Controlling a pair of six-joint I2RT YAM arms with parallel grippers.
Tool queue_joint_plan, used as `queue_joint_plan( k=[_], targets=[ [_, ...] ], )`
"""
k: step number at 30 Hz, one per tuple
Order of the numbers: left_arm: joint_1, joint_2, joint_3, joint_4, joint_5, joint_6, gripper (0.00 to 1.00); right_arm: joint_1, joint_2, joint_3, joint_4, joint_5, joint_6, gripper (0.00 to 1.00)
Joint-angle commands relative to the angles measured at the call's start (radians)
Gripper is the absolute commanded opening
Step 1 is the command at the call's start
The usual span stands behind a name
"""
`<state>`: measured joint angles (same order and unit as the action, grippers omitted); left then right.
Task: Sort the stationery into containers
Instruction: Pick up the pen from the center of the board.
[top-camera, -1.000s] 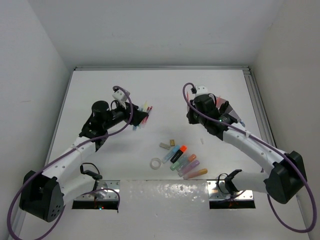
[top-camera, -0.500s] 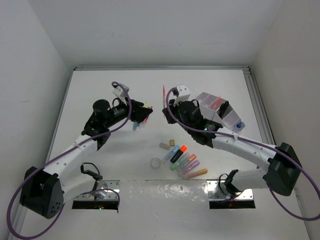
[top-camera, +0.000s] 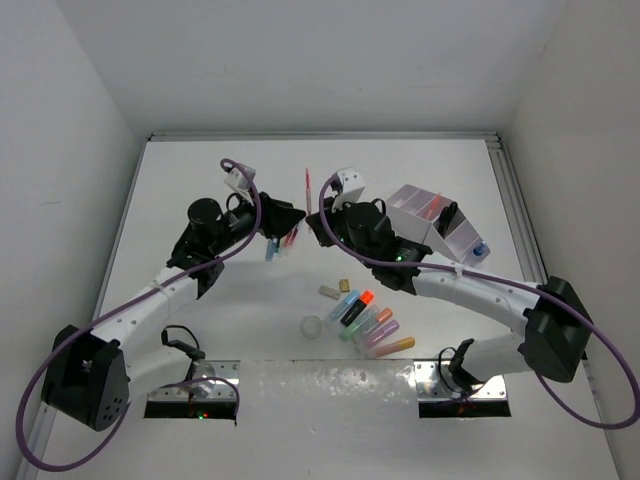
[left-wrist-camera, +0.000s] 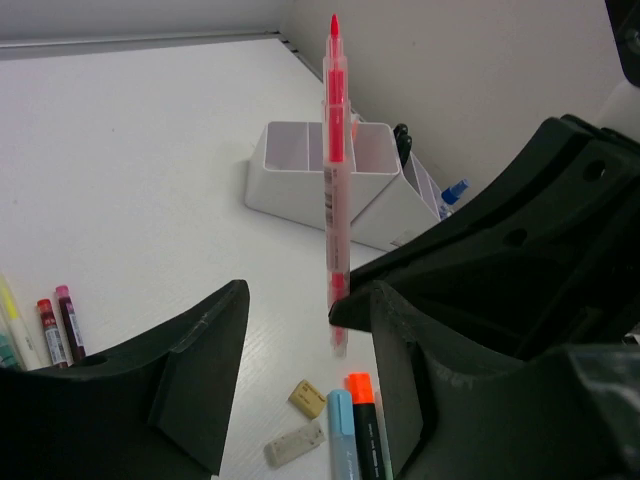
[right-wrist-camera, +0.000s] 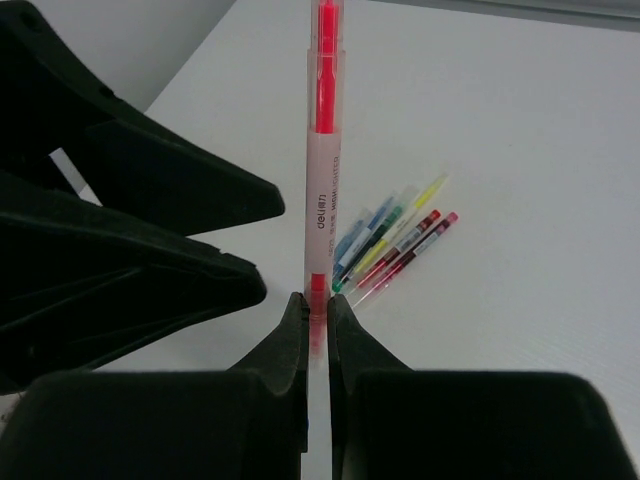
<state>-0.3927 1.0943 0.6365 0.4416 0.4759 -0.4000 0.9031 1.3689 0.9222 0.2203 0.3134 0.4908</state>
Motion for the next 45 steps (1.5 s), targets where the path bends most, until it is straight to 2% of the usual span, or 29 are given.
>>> queue_joint_plan(
  k=[1,5,11,14,16,19,20,22,24,25,26,27,30,32,33,34,35,36,37,38,39,41,45],
  targets=[
    [-0.014,0.004,0.035,0.108,-0.014,-0.028,0.5,0.017,0.007,0.043,0.065,-0.026,-0.008,0.0],
    [-0.023,0.012,0.032,0.134,-0.019,-0.045,0.48,0.022,0.016,0.046,0.074,-0.051,-0.004,0.0],
    [-0.038,0.022,0.028,0.138,-0.039,-0.054,0.39,0.03,0.025,0.055,0.085,-0.096,-0.008,0.0],
    [-0.041,0.029,0.028,0.131,-0.057,-0.059,0.31,0.034,0.025,0.055,0.096,-0.108,-0.008,0.0],
    [-0.043,0.03,0.029,0.128,-0.065,-0.057,0.22,0.036,0.029,0.056,0.097,-0.122,-0.008,0.0],
    [-0.043,0.032,0.032,0.117,-0.074,-0.043,0.16,0.039,0.032,0.055,0.102,-0.134,-0.004,0.0],
    [-0.043,0.032,0.035,0.114,-0.08,-0.04,0.08,0.039,0.033,0.056,0.103,-0.135,-0.004,0.0],
    [-0.043,0.029,0.038,0.097,-0.086,-0.036,0.0,0.039,0.035,0.056,0.102,-0.138,-0.003,0.0],
    [-0.043,0.023,0.04,0.088,-0.088,-0.019,0.0,0.039,0.035,0.058,0.094,-0.142,-0.003,0.0],
    [-0.044,0.019,0.042,0.072,-0.091,-0.013,0.0,0.037,0.033,0.058,0.077,-0.143,-0.003,0.03],
    [-0.043,0.018,0.045,0.059,-0.095,0.013,0.0,0.037,0.033,0.056,0.065,-0.14,-0.001,0.25],
    [-0.041,0.013,0.048,0.018,-0.102,0.03,0.0,0.037,0.023,0.055,0.03,-0.131,-0.001,0.35],
    [-0.018,-0.007,0.06,-0.079,-0.158,0.126,0.0,0.023,-0.011,0.052,-0.082,-0.061,0.047,0.55],
    [0.015,-0.023,0.063,-0.127,-0.218,0.17,0.0,-0.015,-0.069,0.026,-0.215,0.03,0.165,0.58],
    [0.026,-0.034,0.068,-0.173,-0.242,0.208,0.0,-0.033,-0.092,0.015,-0.351,0.053,0.22,0.56],
    [0.043,-0.036,0.069,-0.191,-0.29,0.228,0.0,-0.093,-0.131,-0.005,-0.421,0.067,0.283,0.52],
    [0.052,-0.04,0.069,-0.207,-0.307,0.265,0.0,-0.125,-0.148,-0.009,-0.488,0.072,0.424,0.46],
    [0.057,-0.046,0.068,-0.222,-0.321,0.28,0.0,-0.157,-0.162,-0.017,-0.625,0.069,0.49,0.4],
    [0.064,-0.056,0.062,-0.225,-0.329,0.291,0.0,-0.218,-0.186,-0.04,-0.692,0.067,0.57,0.27],
    [0.067,-0.059,0.058,-0.227,-0.332,0.3,0.0,-0.249,-0.2,-0.054,-0.747,0.058,0.733,0.25],
    [0.069,-0.063,0.055,-0.231,-0.332,0.3,0.0,-0.297,-0.215,-0.106,-0.813,0.044,0.814,0.24],
    [0.066,-0.065,0.051,-0.231,-0.315,0.297,0.0,-0.331,-0.276,-0.173,-0.799,0.012,1.011,0.29],
    [0.058,-0.073,0.034,-0.221,-0.292,0.276,0.0,-0.348,-0.352,-0.304,-0.723,0.1,1.29,0.29]
  ],
)
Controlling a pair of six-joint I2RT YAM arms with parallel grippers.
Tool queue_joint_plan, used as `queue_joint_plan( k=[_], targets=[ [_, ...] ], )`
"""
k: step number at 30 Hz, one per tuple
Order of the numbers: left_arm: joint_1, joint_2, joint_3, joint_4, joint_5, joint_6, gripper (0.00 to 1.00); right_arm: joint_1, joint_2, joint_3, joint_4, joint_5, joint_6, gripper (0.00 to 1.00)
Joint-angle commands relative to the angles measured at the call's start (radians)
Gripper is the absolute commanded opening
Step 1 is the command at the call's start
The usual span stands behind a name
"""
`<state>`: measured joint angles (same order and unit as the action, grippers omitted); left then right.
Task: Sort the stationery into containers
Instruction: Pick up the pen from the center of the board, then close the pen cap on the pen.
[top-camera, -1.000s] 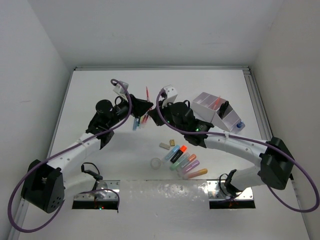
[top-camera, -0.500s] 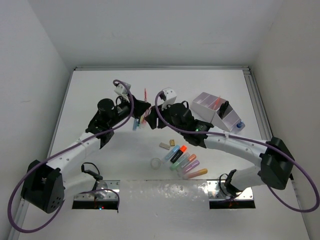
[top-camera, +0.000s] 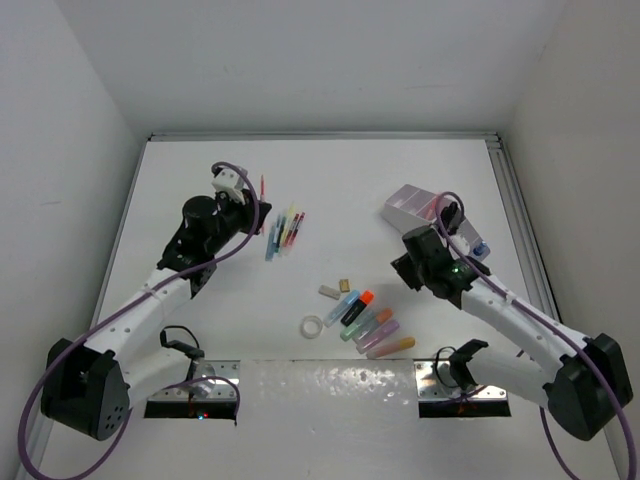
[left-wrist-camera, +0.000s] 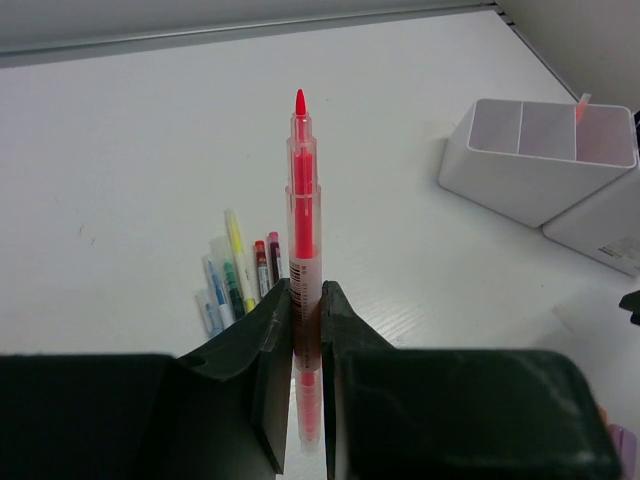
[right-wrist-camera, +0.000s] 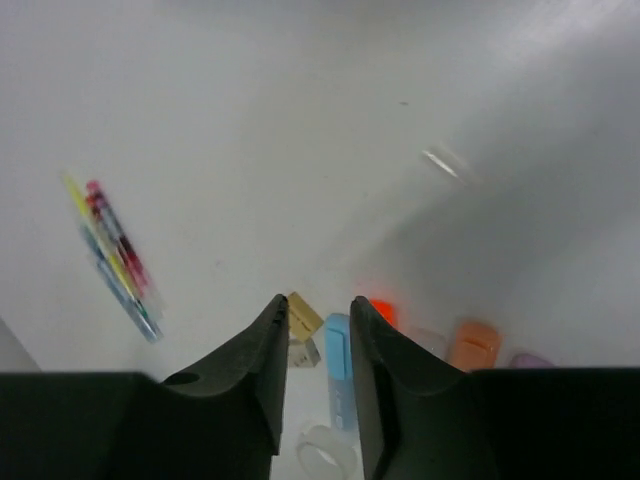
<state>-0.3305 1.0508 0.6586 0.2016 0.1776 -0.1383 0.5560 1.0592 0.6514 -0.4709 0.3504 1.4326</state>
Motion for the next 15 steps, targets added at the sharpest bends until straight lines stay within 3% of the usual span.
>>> queue_joint_plan(
  k=[1,3,7,13,15],
  targets=[
    [-0.008,-0.031,0.01,0.021,0.01,0.011,0.0,-0.002,-0.044,-0.041,-0.05,0.091,0.446,0.3],
    [-0.008,-0.038,0.006,0.024,0.007,0.009,0.0,-0.011,-0.033,-0.042,-0.124,0.152,0.546,0.37],
    [-0.008,-0.054,-0.004,0.022,-0.001,0.014,0.0,-0.042,0.004,-0.053,-0.167,0.154,0.675,0.4],
    [-0.004,-0.069,-0.019,0.019,-0.007,0.005,0.0,-0.067,0.093,-0.03,-0.158,0.134,0.678,0.4],
    [-0.005,-0.074,-0.022,0.021,-0.006,0.005,0.0,-0.061,0.135,0.011,-0.178,0.195,0.572,0.38]
  ],
)
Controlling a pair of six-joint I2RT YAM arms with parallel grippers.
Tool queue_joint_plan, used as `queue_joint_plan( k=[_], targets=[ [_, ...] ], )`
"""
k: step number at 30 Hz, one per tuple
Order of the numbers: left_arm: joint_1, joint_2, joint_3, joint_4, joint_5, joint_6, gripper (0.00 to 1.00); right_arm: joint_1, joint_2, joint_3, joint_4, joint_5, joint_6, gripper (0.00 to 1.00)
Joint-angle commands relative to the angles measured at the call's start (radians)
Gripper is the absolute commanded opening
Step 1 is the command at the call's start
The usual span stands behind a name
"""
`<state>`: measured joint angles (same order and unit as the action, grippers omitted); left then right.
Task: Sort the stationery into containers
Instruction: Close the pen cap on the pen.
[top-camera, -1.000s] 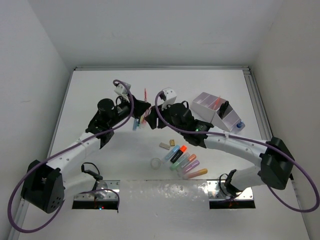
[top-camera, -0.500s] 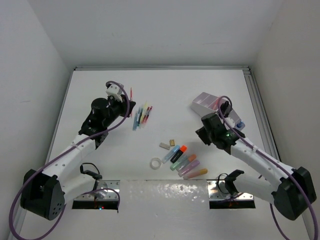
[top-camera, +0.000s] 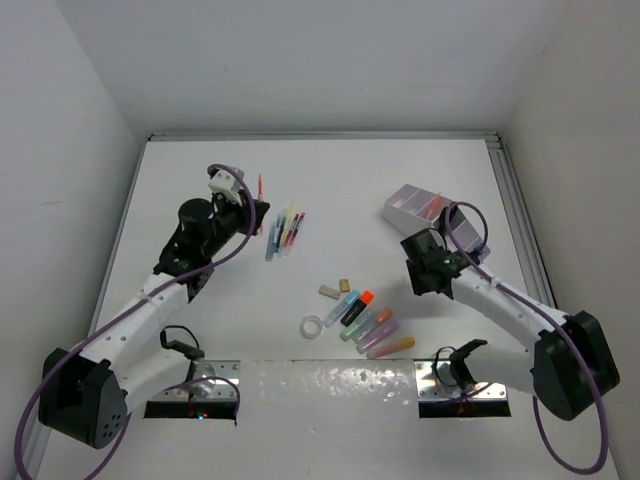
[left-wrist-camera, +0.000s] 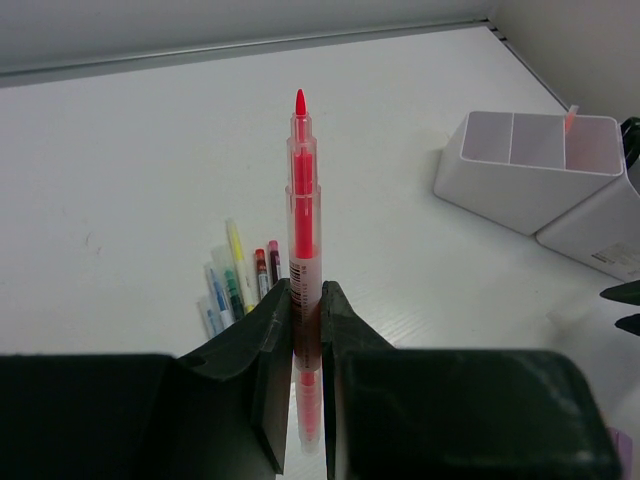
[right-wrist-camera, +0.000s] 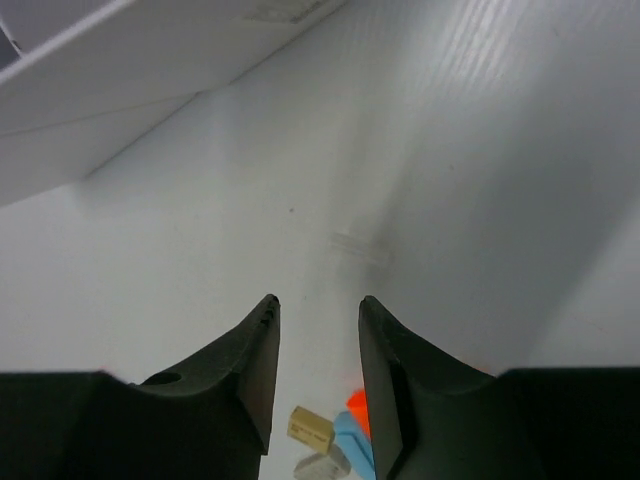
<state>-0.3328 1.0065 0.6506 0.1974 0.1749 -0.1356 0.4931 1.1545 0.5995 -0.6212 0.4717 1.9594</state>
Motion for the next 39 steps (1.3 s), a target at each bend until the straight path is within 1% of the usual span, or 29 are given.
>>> queue_joint_plan(
  k=[1,2,4,5,6,7,8,9,10,11,12,15,18,20,22,23,24,25,26,27,28,29,30,31,33,35,37,39],
  targets=[
    [-0.002,-0.031,-0.016,0.025,-0.003,0.002,0.0,0.005,0.059,0.08,-0.032,0.147,-0.012,0.36],
    [-0.002,-0.035,-0.017,0.023,-0.006,0.002,0.0,0.007,0.097,0.121,-0.044,0.177,-0.145,0.31],
    [0.0,-0.036,-0.017,0.019,-0.011,0.005,0.0,0.01,0.131,0.185,-0.046,0.238,-0.326,0.29],
    [0.0,-0.037,-0.019,0.019,-0.011,0.005,0.0,0.016,0.148,0.186,-0.057,0.251,-0.412,0.28],
    [0.001,-0.039,-0.019,0.019,-0.012,0.007,0.0,0.022,0.163,0.219,-0.061,0.263,-0.554,0.28],
    [0.001,-0.039,-0.02,0.019,-0.012,0.007,0.0,0.025,0.183,0.232,-0.054,0.266,-0.633,0.25],
    [0.001,-0.039,-0.022,0.02,-0.015,0.007,0.0,0.03,0.194,0.238,-0.051,0.252,-0.708,0.25],
    [0.003,-0.037,-0.023,0.022,-0.015,0.005,0.0,0.035,0.197,0.238,-0.034,0.236,-0.87,0.25],
    [0.002,-0.037,-0.025,0.025,-0.015,0.005,0.0,0.036,0.201,0.23,-0.008,0.207,-0.952,0.24],
    [0.001,-0.036,-0.028,0.028,-0.015,0.005,0.0,0.038,0.205,0.211,0.038,0.121,-1.028,0.24],
    [0.003,-0.036,-0.028,0.03,-0.014,0.004,0.0,0.036,0.205,0.201,0.058,0.081,-1.148,0.24],
    [0.003,-0.029,-0.026,0.034,-0.012,0.007,0.0,0.033,0.214,0.172,0.089,-0.025,-1.289,0.24],
    [0.005,-0.029,-0.025,0.033,-0.012,0.01,0.0,0.032,0.218,0.158,0.107,-0.065,-1.355,0.29],
    [0.005,-0.028,-0.023,0.03,-0.014,0.011,0.0,0.032,0.215,0.157,0.13,-0.088,-1.375,0.35],
    [0.005,-0.028,-0.022,0.028,-0.012,0.011,0.0,0.029,0.206,0.154,0.147,-0.1,-1.351,0.4],
    [0.005,-0.028,-0.022,0.027,-0.011,0.011,0.0,0.022,0.202,0.155,0.152,-0.099,-1.325,0.44],
    [0.003,-0.028,-0.022,0.027,-0.011,0.008,0.0,0.018,0.185,0.158,0.147,-0.087,-1.226,0.53],
    [0.005,-0.029,-0.022,0.024,-0.011,0.008,0.0,0.013,0.177,0.164,0.109,-0.062,-1.147,0.54],
    [0.005,-0.029,-0.022,0.023,-0.011,0.008,0.0,-0.004,0.169,0.178,0.086,-0.065,-1.06,0.54],
    [0.005,-0.029,-0.022,0.022,-0.012,0.008,0.0,-0.01,0.154,0.181,0.071,-0.068,-0.898,0.55],
    [0.005,-0.026,-0.025,0.022,-0.012,0.008,0.0,-0.017,0.148,0.184,0.026,-0.059,-0.807,0.55],
    [0.003,-0.026,-0.026,0.023,-0.011,0.007,0.0,-0.018,0.134,0.175,0.006,-0.048,-0.613,0.54],
    [0.003,-0.026,-0.026,0.025,-0.012,0.005,0.0,-0.018,0.126,0.163,0.0,-0.041,-0.532,0.54],
    [0.005,-0.026,-0.028,0.028,-0.009,0.002,0.0,-0.014,0.117,0.128,0.033,-0.027,-0.48,0.53],
    [0.005,-0.026,-0.028,0.03,-0.005,0.001,0.0,-0.007,0.099,0.096,0.086,0.007,-0.398,0.51],
    [0.005,-0.029,-0.026,0.03,-0.003,0.002,0.0,-0.005,0.099,0.082,0.078,0.051,-0.361,0.45],
    [0.005,-0.034,-0.028,0.027,-0.008,0.007,0.0,-0.017,0.119,0.092,0.075,0.061,-0.411,0.41],
    [0.006,-0.039,-0.031,0.02,-0.014,0.008,0.0,-0.027,0.148,0.108,0.014,0.05,-0.447,0.41]
  ],
)
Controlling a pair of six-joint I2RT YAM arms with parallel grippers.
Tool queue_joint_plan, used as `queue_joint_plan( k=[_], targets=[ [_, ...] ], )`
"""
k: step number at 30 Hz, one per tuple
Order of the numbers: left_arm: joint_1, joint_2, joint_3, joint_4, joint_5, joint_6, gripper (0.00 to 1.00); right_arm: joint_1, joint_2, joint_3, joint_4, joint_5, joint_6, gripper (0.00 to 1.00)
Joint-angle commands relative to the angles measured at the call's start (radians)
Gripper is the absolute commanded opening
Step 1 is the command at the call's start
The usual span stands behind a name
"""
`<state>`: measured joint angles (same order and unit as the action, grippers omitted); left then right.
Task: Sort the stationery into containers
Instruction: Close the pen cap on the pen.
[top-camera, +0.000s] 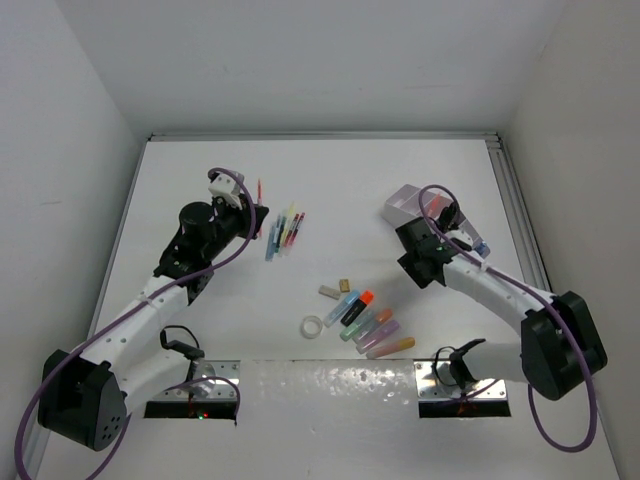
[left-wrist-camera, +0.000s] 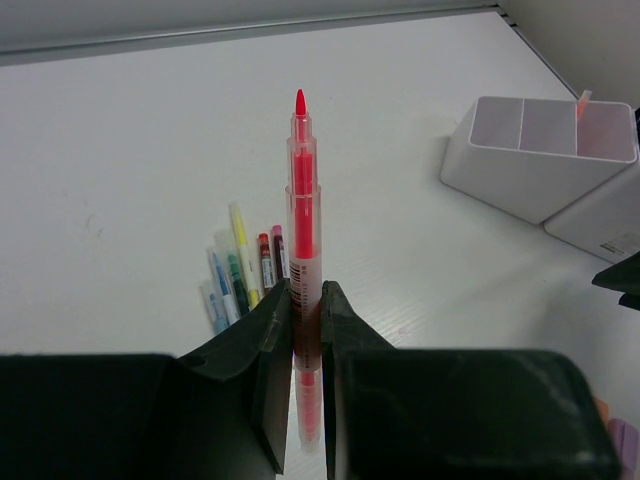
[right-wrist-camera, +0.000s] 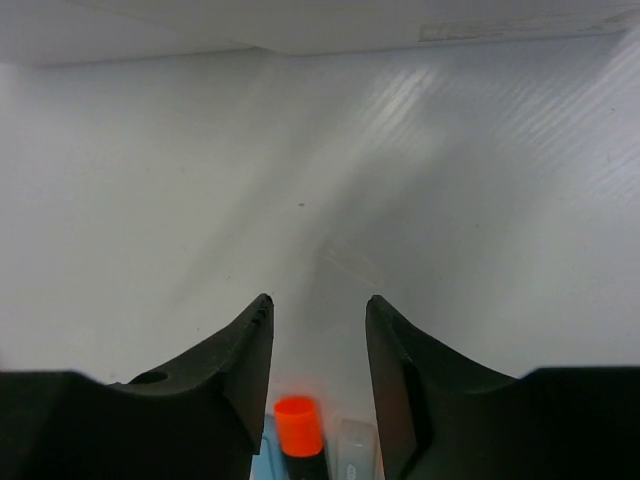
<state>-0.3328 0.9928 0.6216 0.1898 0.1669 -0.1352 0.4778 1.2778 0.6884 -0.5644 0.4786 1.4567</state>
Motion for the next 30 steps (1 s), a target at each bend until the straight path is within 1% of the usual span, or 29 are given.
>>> queue_joint_plan(
  k=[1,3,4,7,11,15,22,30],
  targets=[
    [0.006,-0.025,-0.002,0.025,-0.007,0.009,0.0,-0.015,0.028,0.019,-0.058,0.035,0.063,0.42],
    [0.006,-0.025,-0.006,0.026,-0.007,0.005,0.0,-0.021,0.031,0.004,-0.063,-0.004,0.102,0.44],
    [0.006,-0.025,-0.006,0.028,-0.006,0.003,0.0,-0.021,0.02,-0.027,-0.052,-0.017,0.125,0.49],
    [0.006,-0.02,-0.005,0.028,0.003,-0.001,0.0,-0.021,0.002,-0.082,0.032,-0.052,0.211,0.55],
    [0.006,-0.016,0.001,0.031,0.008,0.002,0.0,-0.019,0.035,-0.052,0.023,-0.035,0.225,0.57],
    [0.006,-0.019,0.0,0.03,0.008,0.002,0.0,-0.021,0.083,-0.017,0.001,-0.018,0.206,0.58],
    [0.008,-0.025,0.001,0.02,0.0,0.003,0.0,-0.024,0.144,-0.03,0.034,-0.064,0.241,0.57],
    [0.009,-0.025,0.001,0.02,0.003,0.003,0.0,-0.03,0.181,-0.02,0.047,-0.04,0.238,0.56]
  ],
)
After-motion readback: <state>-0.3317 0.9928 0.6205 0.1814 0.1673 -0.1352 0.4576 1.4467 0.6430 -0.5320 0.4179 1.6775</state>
